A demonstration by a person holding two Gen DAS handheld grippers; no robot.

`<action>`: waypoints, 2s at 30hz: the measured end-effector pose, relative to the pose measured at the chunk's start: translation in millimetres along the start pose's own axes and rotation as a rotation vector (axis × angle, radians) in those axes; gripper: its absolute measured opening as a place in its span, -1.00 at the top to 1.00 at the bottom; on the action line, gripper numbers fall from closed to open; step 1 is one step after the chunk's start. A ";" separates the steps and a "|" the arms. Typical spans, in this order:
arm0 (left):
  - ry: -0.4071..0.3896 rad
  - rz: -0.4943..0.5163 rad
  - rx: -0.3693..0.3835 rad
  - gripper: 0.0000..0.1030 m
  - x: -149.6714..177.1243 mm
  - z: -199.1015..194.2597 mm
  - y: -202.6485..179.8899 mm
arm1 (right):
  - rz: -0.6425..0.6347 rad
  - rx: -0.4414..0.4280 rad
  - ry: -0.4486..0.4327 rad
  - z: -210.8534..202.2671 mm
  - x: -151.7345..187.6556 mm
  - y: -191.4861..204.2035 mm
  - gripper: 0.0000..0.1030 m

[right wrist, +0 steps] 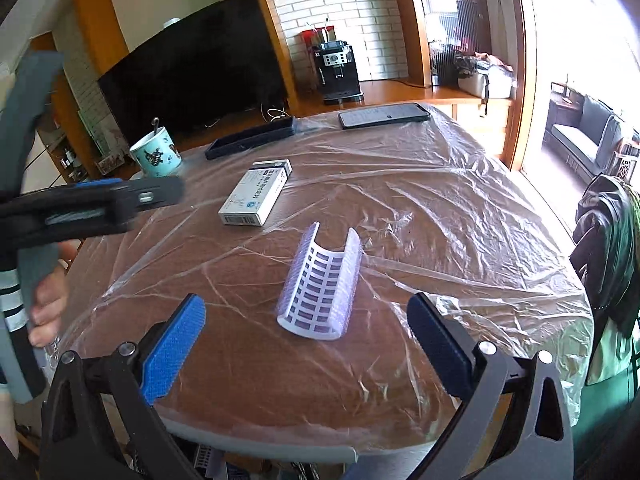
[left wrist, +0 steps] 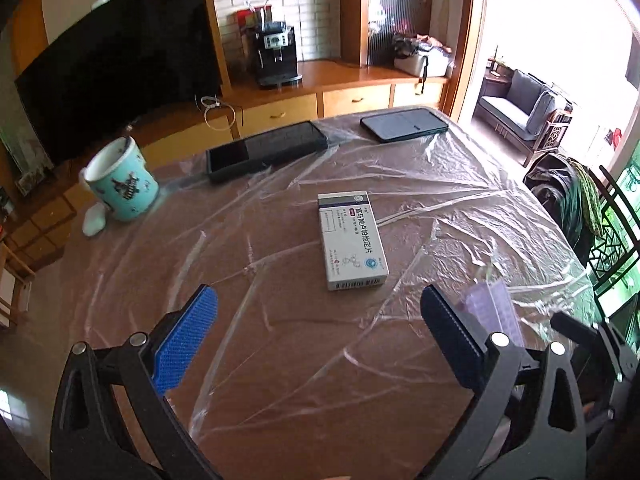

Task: Collect trash
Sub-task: 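Move both grippers back over the table toward the medicine box and roller piece, then grasp the white medicine box with the left gripper while the right gripper grasps the purple roller piece, then lift the medicine box and roller piece and carry both over the black bin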

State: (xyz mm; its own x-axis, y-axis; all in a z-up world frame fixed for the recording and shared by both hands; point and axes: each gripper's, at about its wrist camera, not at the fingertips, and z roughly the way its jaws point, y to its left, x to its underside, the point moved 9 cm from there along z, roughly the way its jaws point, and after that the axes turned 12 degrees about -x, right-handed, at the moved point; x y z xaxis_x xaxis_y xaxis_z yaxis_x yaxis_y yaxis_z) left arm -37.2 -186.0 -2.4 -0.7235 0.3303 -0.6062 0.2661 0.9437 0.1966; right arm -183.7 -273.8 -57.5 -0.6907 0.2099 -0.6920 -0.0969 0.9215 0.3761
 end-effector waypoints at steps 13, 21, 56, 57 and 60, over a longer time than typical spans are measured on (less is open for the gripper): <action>0.123 0.000 0.007 -0.97 -13.1 66.8 -32.8 | 0.044 0.008 0.050 29.9 -1.8 -4.9 -0.85; 0.133 0.010 -0.019 -0.97 -18.1 88.2 -36.2 | 0.031 0.028 0.054 39.7 -5.4 -5.7 -0.72; 0.089 0.005 0.018 0.00 -20.0 68.6 -33.1 | 0.017 -0.036 0.026 37.6 -21.7 -8.8 0.17; 0.088 0.003 0.021 0.00 -18.7 66.0 -31.9 | 0.015 -0.035 0.026 37.4 -22.6 -8.5 0.17; 0.083 -0.005 0.024 0.00 -15.3 58.6 -26.7 | 0.009 -0.039 0.028 35.7 -24.1 -6.9 0.17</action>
State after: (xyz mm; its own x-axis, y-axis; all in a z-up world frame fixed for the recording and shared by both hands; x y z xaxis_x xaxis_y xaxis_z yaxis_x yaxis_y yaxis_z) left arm 4.1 -217.3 -43.6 -0.7751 0.3269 -0.5406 0.2766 0.9450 0.1748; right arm -140.9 -273.6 -65.4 -0.7115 0.2082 -0.6711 -0.1182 0.9060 0.4065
